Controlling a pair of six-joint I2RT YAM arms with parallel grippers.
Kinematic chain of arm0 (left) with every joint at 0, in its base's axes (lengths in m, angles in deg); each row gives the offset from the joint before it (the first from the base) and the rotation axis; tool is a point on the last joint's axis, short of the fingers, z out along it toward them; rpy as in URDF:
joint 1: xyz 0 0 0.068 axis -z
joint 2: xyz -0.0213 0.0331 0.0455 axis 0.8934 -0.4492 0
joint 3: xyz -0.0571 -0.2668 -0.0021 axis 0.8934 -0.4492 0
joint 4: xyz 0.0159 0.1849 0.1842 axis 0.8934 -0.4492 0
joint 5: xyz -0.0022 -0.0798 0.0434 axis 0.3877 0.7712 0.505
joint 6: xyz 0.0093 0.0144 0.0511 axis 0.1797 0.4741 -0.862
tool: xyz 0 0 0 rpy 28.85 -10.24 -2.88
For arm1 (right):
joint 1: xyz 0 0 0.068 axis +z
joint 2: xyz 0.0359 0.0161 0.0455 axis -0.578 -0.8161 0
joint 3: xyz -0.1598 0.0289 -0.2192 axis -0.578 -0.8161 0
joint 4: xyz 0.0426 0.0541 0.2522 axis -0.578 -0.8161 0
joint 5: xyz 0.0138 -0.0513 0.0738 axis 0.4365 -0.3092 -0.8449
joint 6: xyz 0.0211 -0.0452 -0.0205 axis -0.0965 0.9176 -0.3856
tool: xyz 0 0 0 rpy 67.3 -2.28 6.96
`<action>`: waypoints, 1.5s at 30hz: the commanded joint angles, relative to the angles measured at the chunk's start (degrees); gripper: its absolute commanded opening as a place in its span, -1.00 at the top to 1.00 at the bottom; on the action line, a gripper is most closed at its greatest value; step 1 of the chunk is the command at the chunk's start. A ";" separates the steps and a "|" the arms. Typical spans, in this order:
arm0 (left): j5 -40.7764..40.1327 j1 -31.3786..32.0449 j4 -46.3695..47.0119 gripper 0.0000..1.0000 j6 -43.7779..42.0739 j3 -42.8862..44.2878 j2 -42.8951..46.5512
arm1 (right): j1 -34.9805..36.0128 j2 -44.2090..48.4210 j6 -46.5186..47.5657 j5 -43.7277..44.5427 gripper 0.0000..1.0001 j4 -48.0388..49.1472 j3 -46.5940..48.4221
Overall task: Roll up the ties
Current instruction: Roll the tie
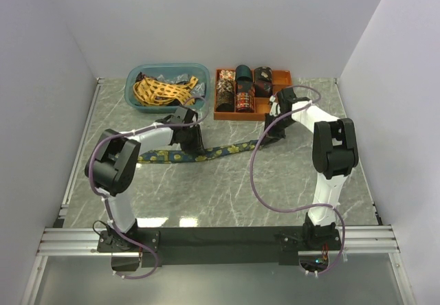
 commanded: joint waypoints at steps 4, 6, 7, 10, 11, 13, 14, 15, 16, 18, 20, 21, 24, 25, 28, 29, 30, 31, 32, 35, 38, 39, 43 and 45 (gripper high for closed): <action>-6.66 0.15 -2.79 0.09 -1.36 -1.03 6.68 | 1.35 2.16 3.51 18.72 1.00 -8.17 6.71; -7.18 0.06 -3.14 0.03 -1.36 -1.47 7.64 | 3.02 1.63 4.39 22.16 1.00 -9.67 9.00; -7.62 -0.11 -3.23 0.00 -1.27 -1.82 8.17 | 3.72 1.11 4.92 26.44 1.00 -11.07 9.70; -8.33 -0.55 -2.79 -0.02 -0.22 -3.40 10.10 | 6.53 0.05 5.62 32.27 1.00 -13.35 12.07; -8.59 -0.55 -2.44 -0.02 -0.04 -4.53 10.63 | 7.32 -0.21 5.63 36.29 1.00 -13.80 12.95; -8.94 -0.64 -1.65 -0.01 0.48 -5.42 11.25 | 9.78 -1.26 5.37 40.44 1.00 -15.03 13.66; -9.20 -0.73 -1.82 0.00 0.75 -5.77 11.16 | 10.66 -1.88 5.28 44.73 1.00 -15.65 14.53; -9.29 -0.81 -1.82 0.01 1.18 -6.12 11.08 | 11.54 -2.58 5.01 46.77 1.00 -16.26 15.15; -9.38 -0.90 -1.65 0.04 1.36 -6.30 11.08 | 13.03 -3.98 4.05 49.31 1.00 -17.75 15.68; -9.47 -0.90 -1.47 0.06 1.89 -6.83 11.43 | 14.79 -5.40 3.35 55.89 1.00 -18.81 16.91; -9.47 -0.90 -1.82 0.08 2.33 -6.66 11.52 | 16.82 -7.16 1.94 59.08 1.00 -20.22 18.05; -9.38 -0.90 -2.08 0.08 2.50 -6.65 11.43 | 17.34 -8.03 0.72 61.79 1.00 -21.00 18.41; -8.42 -0.90 -1.82 0.09 3.73 -7.62 11.16 | 19.28 -8.91 -0.69 64.62 1.00 -21.63 19.64; -8.33 -0.90 -1.73 0.09 4.09 -7.88 11.16 | 19.80 -9.18 -1.14 65.33 1.00 -21.98 20.42; -8.77 -1.08 -1.91 0.11 5.40 -8.68 10.90 | 20.86 -10.41 -2.19 66.91 1.00 -23.03 22.09; -8.94 -1.08 -2.17 0.11 5.76 -8.50 10.81 | 21.73 -10.85 -2.37 67.35 1.00 -23.47 22.54; -9.29 -1.16 -2.26 0.12 5.93 -8.50 10.90 | 22.18 -11.64 -2.81 67.79 1.00 -24.08 22.89; -9.30 -1.25 -2.09 0.12 6.11 -8.59 10.90 | 22.70 -11.99 -3.07 68.67 1.00 -24.61 23.67; -9.21 -1.25 -1.91 0.12 6.37 -8.68 10.99 | 23.32 -12.34 -3.16 69.11 1.00 -24.79 23.94; -9.65 -1.34 -1.73 0.11 7.07 -8.59 10.73 | 24.20 -12.96 -3.60 69.99 1.00 -25.14 24.38; -10.00 -1.78 -1.56 0.11 8.30 -8.76 10.11 | 25.26 -13.31 -4.83 71.05 1.00 -25.14 24.47; -10.00 -1.87 -1.56 0.12 8.66 -8.85 10.02 | 25.78 -13.57 -4.92 71.05 1.00 -25.14 24.47; -9.65 -2.22 -0.86 0.12 9.54 -9.11 9.49 | 27.54 -14.98 -5.27 69.82 1.00 -25.67 25.79; -9.21 -2.31 -0.85 0.12 9.80 -9.11 9.14 | 28.33 -15.95 -5.53 69.29 1.00 -25.93 26.40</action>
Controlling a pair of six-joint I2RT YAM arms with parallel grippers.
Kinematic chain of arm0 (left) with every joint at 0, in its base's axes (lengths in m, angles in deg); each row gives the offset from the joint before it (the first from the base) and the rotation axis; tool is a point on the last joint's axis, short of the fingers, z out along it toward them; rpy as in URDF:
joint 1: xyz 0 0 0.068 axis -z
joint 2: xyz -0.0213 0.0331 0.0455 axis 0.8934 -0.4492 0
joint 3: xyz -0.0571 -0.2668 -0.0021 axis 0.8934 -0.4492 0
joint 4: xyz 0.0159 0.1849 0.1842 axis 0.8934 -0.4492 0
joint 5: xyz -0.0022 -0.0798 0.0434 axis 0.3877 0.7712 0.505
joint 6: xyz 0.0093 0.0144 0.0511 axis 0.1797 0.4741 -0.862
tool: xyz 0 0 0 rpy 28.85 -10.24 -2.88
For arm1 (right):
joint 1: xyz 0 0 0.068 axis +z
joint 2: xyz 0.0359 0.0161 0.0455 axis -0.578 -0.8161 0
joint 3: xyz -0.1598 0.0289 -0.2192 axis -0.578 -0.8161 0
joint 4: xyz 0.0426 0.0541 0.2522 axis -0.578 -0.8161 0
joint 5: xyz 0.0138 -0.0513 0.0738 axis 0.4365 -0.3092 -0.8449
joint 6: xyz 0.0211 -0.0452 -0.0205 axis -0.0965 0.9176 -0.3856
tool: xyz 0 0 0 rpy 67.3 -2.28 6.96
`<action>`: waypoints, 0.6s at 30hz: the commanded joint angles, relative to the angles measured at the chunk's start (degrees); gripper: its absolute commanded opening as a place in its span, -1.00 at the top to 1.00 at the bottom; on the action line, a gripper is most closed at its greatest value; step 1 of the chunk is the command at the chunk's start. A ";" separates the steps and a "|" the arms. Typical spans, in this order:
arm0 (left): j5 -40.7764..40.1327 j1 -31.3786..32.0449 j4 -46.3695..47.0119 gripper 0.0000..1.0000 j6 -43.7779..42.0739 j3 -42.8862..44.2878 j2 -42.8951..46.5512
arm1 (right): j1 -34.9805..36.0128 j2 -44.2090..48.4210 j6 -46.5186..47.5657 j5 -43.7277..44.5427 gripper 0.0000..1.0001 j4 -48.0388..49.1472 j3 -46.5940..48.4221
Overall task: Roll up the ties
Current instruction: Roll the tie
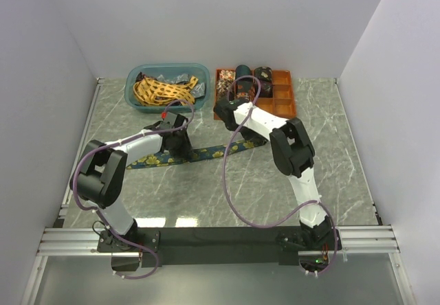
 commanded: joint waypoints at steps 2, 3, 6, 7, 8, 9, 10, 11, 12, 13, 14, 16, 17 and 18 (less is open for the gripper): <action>-0.36 -0.45 1.77 0.12 1.30 -0.66 -0.15 | 2.63 -2.59 -2.47 1.34 1.00 -1.48 3.59; -0.27 -0.45 1.86 0.12 1.21 -0.74 0.03 | 2.90 -2.95 -2.48 0.99 1.00 -1.74 3.76; -0.27 -0.45 1.86 0.12 1.04 -0.74 0.03 | 3.51 -4.27 -3.00 -0.06 1.00 -2.09 4.64; -0.18 -0.45 1.95 0.12 1.21 -0.74 0.03 | 3.60 -4.53 -3.00 -0.50 1.00 -2.01 4.73; -0.09 -0.45 1.95 0.12 1.12 -0.74 0.03 | 3.69 -4.71 -3.09 -1.29 1.00 -1.92 4.73; -0.09 -0.45 2.03 0.12 1.12 -0.83 0.12 | 3.69 -4.62 -2.92 -3.04 1.00 -1.13 4.47; -0.09 -0.54 1.95 0.12 1.12 -0.83 0.03 | 3.69 -4.54 -2.66 -4.10 1.00 -0.60 4.30; -0.09 -0.45 1.95 0.12 1.04 -0.75 0.12 | 3.60 -4.19 -2.13 -5.16 1.00 0.62 4.21; 0.08 -0.45 1.95 0.13 1.04 -0.83 0.03 | 3.60 -4.01 -1.78 -6.30 0.98 1.24 3.86; 0.17 -0.45 1.95 0.13 0.95 -0.83 0.12 | 3.60 -3.83 -1.60 -8.22 0.97 1.86 3.68; 0.17 -0.45 1.95 0.13 1.03 -0.83 0.12 | 3.34 -3.48 -1.08 -9.37 0.93 2.73 3.59; 0.35 -0.45 1.95 0.13 0.86 -0.83 0.03 | 2.99 -3.30 -0.72 -12.62 0.89 3.27 3.77; 0.35 -0.45 2.03 0.13 0.86 -0.83 0.03 | 2.64 -3.22 -0.02 -13.51 0.85 3.88 3.68; 0.35 -0.45 2.03 0.13 0.86 -0.83 0.03 | 2.55 -3.13 -0.02 -13.95 0.81 4.06 3.50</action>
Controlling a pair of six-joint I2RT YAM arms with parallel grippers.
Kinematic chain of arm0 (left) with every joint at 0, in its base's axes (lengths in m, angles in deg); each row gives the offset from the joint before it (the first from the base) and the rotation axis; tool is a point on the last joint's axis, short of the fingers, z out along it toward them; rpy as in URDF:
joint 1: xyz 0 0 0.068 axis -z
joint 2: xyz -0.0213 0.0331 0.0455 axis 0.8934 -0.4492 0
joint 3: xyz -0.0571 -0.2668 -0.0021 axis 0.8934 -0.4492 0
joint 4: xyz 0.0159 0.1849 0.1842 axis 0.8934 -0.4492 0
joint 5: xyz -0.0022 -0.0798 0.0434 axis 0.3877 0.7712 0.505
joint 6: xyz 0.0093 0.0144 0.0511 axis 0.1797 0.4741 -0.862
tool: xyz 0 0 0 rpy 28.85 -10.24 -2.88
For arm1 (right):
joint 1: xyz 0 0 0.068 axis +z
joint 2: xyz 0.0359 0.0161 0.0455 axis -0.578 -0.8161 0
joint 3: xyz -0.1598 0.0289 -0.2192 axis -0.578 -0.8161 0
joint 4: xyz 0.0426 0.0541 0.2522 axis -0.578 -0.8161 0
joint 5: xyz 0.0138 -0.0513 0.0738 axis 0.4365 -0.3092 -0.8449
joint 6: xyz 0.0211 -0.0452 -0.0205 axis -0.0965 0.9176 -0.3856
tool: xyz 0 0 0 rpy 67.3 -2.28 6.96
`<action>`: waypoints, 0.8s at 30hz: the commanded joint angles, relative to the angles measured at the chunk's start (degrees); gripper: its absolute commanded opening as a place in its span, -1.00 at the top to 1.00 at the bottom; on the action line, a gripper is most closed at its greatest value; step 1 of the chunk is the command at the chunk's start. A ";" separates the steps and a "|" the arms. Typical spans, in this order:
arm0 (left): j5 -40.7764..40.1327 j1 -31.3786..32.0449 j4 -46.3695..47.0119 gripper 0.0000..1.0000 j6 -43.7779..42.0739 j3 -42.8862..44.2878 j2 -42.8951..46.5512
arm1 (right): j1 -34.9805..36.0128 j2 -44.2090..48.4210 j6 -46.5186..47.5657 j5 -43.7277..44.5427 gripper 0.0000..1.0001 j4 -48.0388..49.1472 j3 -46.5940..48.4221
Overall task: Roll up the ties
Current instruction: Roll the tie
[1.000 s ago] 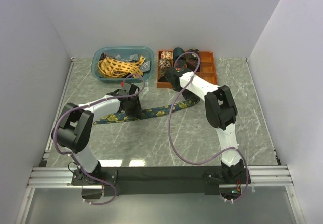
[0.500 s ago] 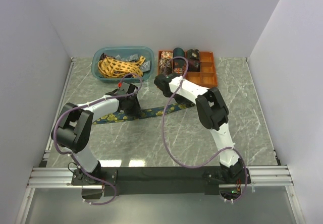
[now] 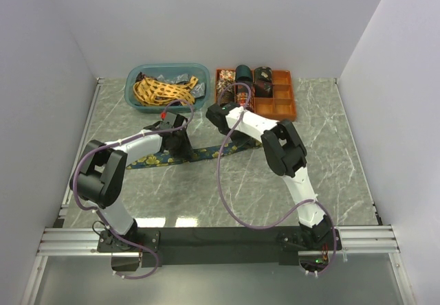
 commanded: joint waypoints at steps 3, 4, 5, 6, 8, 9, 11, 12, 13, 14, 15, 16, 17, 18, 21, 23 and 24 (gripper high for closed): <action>0.28 -0.23 1.60 0.12 0.05 -0.48 0.12 | -1.58 1.59 0.75 -8.52 0.66 3.67 0.36; 0.37 -0.23 1.60 0.12 -0.04 -0.48 0.12 | -1.85 1.77 0.66 -9.49 0.57 3.84 0.18; 0.46 -0.23 1.60 0.12 0.05 -0.48 0.12 | -2.11 2.03 0.58 -10.37 0.53 4.37 0.09; 0.55 -0.23 1.68 0.12 -0.04 -0.48 0.12 | -2.46 2.29 0.66 -10.64 0.50 4.63 -0.26; 0.81 -0.23 1.69 0.10 -0.21 -0.40 0.03 | -2.82 2.73 0.93 -11.08 0.35 4.73 0.00; 0.81 -0.23 1.69 0.10 -0.30 -0.31 -0.23 | -3.17 2.82 1.01 -11.95 0.31 4.64 0.52; 0.90 -0.23 1.60 0.09 -0.39 -0.22 -0.24 | -3.52 3.18 1.01 -13.53 0.22 4.20 1.14; 0.90 -0.23 1.68 0.09 -0.56 -0.13 -0.24 | -3.70 3.44 1.01 -14.67 0.18 4.20 1.67; 0.99 -0.14 1.60 0.08 -0.57 0.04 -0.24 | -4.05 3.70 1.10 -15.38 0.14 4.28 1.76; 0.99 -0.14 1.51 0.08 -0.74 0.22 -0.24 | -4.14 4.05 1.10 -15.99 0.13 4.37 1.85; 0.99 -0.23 1.34 0.07 -0.92 0.66 -0.06 | -4.31 4.32 1.10 -16.78 0.11 4.29 2.20; 0.73 -0.23 1.33 0.07 -1.35 0.83 0.11 | -4.40 4.58 1.19 -17.31 0.09 4.28 2.29; 0.72 -0.23 1.16 0.06 -1.44 1.10 0.46 | -4.75 4.76 1.28 -17.75 0.09 4.20 2.46; 0.64 -0.23 0.90 0.05 -1.71 1.88 0.55 | -4.93 4.93 1.28 -18.19 0.08 4.20 2.55; 0.46 -0.23 -0.59 0.04 -2.50 3.99 1.08 | -5.54 5.90 1.10 -20.12 0.08 4.46 2.64; 0.63 -0.14 -0.95 0.03 -2.50 4.79 1.34 | -5.89 6.86 0.49 -21.27 0.08 4.90 2.73; 0.98 -0.14 -1.04 0.03 -2.32 5.57 1.35 | -6.24 7.30 0.40 -21.71 0.08 5.07 2.64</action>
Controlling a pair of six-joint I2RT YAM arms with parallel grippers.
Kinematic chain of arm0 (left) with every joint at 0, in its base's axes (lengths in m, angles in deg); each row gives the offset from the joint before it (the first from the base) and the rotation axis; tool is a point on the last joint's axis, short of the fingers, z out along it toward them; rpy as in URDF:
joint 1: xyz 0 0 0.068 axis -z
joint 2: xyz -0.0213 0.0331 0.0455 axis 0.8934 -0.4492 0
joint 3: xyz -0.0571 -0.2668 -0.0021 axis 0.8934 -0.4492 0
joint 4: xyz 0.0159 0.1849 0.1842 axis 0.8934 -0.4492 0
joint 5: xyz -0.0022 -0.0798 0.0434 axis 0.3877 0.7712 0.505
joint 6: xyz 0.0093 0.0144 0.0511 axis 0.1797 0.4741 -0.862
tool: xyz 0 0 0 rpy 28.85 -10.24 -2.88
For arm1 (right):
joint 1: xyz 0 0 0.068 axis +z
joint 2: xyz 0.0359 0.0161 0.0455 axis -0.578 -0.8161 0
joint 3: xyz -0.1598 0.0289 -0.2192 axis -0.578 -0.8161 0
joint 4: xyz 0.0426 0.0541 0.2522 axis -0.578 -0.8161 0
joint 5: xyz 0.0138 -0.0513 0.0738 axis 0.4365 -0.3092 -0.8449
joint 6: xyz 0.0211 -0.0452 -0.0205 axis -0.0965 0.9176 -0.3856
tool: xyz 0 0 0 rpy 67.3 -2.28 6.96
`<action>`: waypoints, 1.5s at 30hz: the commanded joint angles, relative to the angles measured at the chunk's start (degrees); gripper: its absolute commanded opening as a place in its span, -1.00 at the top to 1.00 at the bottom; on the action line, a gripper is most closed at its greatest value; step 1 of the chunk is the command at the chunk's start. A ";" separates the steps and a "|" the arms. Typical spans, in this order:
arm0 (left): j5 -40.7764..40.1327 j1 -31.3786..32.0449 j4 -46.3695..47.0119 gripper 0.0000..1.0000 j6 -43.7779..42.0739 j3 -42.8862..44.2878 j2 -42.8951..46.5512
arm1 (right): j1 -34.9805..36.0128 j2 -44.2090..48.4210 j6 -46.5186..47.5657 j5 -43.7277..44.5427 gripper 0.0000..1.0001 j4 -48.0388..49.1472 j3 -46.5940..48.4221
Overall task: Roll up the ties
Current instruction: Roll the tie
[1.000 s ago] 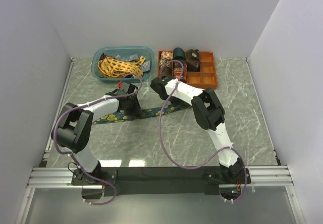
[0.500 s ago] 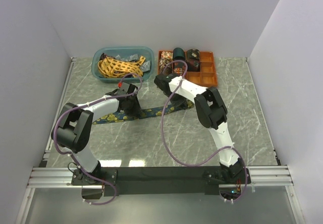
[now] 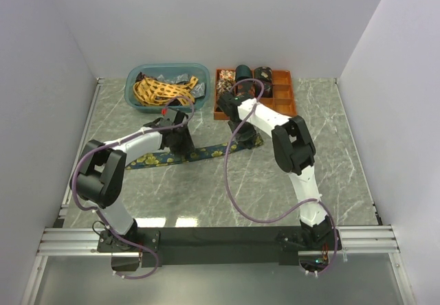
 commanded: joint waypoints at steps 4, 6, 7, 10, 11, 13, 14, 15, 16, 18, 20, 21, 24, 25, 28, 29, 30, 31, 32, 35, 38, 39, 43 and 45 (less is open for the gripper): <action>1.41 0.21 -0.86 0.02 -1.01 5.65 1.11 | -2.01 6.06 -1.88 -5.88 0.07 3.96 1.39; 1.49 0.65 -1.13 0.01 -1.01 6.62 0.84 | -2.54 6.59 -2.05 -7.72 0.07 5.10 0.34; 1.41 0.82 -1.31 0.02 -1.01 6.97 0.67 | -3.32 6.86 -2.58 -8.16 0.07 5.46 0.07; 1.32 1.52 -1.31 0.01 -1.36 7.85 0.49 | -5.08 7.47 -3.63 -11.58 0.09 7.48 -1.77; 1.67 1.96 -1.13 0.00 -1.36 8.03 0.40 | -5.52 7.65 -3.81 -12.81 0.09 8.79 -2.82; 2.02 2.49 -0.96 0.00 -1.36 8.73 0.23 | -6.75 8.17 -4.42 -16.24 0.10 10.46 -4.14; 2.11 2.67 -0.87 0.00 -1.54 8.99 -0.12 | -7.11 8.18 -4.51 -16.34 0.10 11.69 -5.19; 2.46 2.84 -0.87 0.00 -1.63 9.69 -0.30 | -7.37 8.35 -4.60 -19.21 0.10 12.31 -5.81; 2.55 3.28 -0.78 0.00 -1.63 10.14 -0.56 | -7.81 8.27 -4.86 -19.76 0.10 12.66 -6.34; 2.64 3.72 -1.05 0.00 -1.71 11.45 -1.62 | -8.25 7.83 -4.78 -21.69 0.10 13.54 -7.48; 2.55 4.34 -1.31 0.00 -1.71 12.94 -2.58 | -8.60 7.48 -4.95 -23.01 0.10 14.68 -8.71; 2.55 4.51 -1.40 -0.01 -1.63 13.39 -2.93 | -8.78 7.47 -4.95 -23.45 0.09 15.04 -9.07; 2.90 5.22 -1.66 -0.01 -1.80 15.41 -4.17 | -9.13 7.91 -5.48 -25.65 0.07 16.53 -10.47; 2.81 5.65 -1.75 -0.01 -1.89 15.94 -4.43 | -9.31 8.35 -5.48 -26.18 0.06 16.71 -10.65; 3.25 6.45 -1.92 -0.01 -1.89 17.87 -5.31 | -9.48 10.19 -5.66 -26.18 0.00 17.32 -11.09; 3.51 6.53 -1.92 -0.01 -1.80 18.74 -6.01 | -9.57 10.81 -5.66 -26.53 -0.01 17.67 -11.27; 3.86 6.62 -1.75 -0.01 -1.63 19.19 -6.36 | -9.83 11.60 -5.74 -26.79 -0.02 17.76 -11.27; 4.39 6.71 -1.66 -0.01 -1.45 19.63 -7.06 | -10.01 12.04 -5.83 -27.14 -0.03 17.94 -11.18; 4.66 6.97 -1.66 -0.01 -1.45 20.42 -7.42 | -10.01 12.39 -5.92 -27.50 -0.03 18.12 -11.18; 5.71 7.50 -0.87 -0.01 -1.10 22.09 -8.64 | -10.62 13.36 -6.45 -29.08 -0.04 18.99 -11.53; 6.41 7.85 -0.26 -0.01 -0.75 23.32 -9.88 | -11.41 13.80 -7.33 -31.10 -0.04 20.13 -12.50; 6.94 7.85 0.44 -0.01 -0.49 23.50 -10.06 | -11.68 14.24 -7.85 -31.71 -0.01 20.57 -12.85; 7.73 8.20 1.33 -0.01 -0.31 23.94 -11.02 | -12.30 15.21 -8.56 -32.07 0.11 22.51 -14.60; 8.26 8.38 1.59 -0.01 -0.57 24.55 -11.64 | -12.91 15.56 -8.82 -32.33 0.24 23.39 -15.22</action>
